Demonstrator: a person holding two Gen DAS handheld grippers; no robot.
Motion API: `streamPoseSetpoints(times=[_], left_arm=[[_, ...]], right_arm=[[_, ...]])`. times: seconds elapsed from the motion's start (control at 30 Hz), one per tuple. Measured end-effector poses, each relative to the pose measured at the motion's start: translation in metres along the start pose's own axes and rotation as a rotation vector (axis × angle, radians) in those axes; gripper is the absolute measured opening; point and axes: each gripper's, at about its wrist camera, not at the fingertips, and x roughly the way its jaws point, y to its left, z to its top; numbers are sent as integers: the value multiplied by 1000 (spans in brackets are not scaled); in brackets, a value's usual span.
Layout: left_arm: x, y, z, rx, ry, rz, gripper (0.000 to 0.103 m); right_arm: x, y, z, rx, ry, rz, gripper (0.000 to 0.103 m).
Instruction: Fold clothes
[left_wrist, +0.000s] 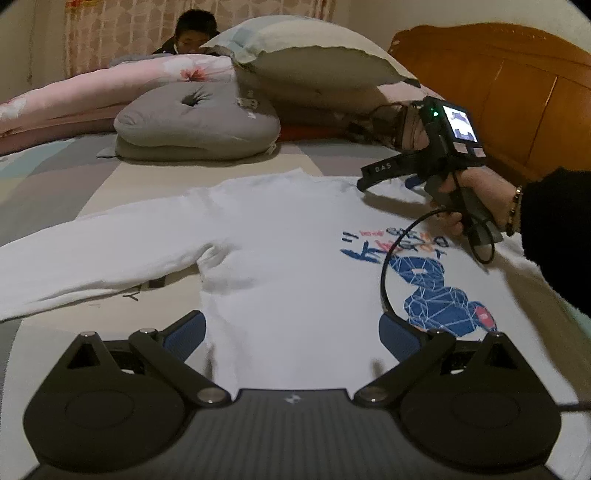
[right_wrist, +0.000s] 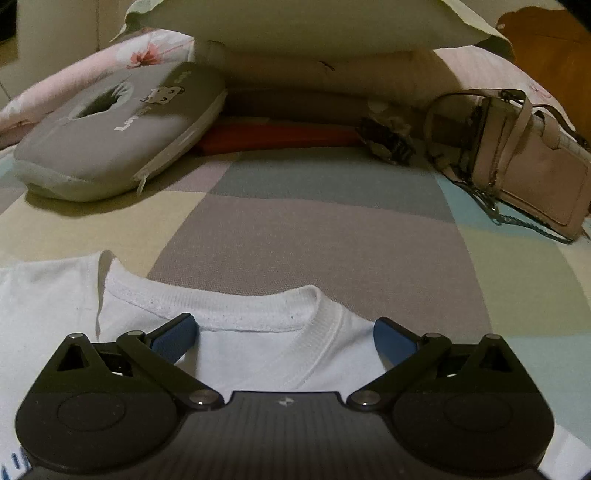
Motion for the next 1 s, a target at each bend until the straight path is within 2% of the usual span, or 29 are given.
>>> streamPoseSetpoints(times=[0.1,0.23,0.33,0.43,0.63,0.83,1.0], left_arm=[[-5,2,1,-16,-19,-34,100],[-8,-1,1,-7,-20,-61,100],[-6,-2,1,2,-15,-62,100],[-5,0,2,-11,-8,-58,100],[-3,4,0,-26,19,-45,100],[0,4,-1,-29,39,-13,100],[0,1,0,-18,48,-24,100]], right_arm=[[-19,8,-3,-14,39,11,103],[-39,21,-15,-62,81,87,103],[-29,34,-21,-133,98,45,103],[-16,32,-15,-91,58,63,103],[-6,28,-1,-19,12,-12,103],[-50,25,-7,-52,-19,-31,103],[-92,9,-24,-95,0,-53,103]])
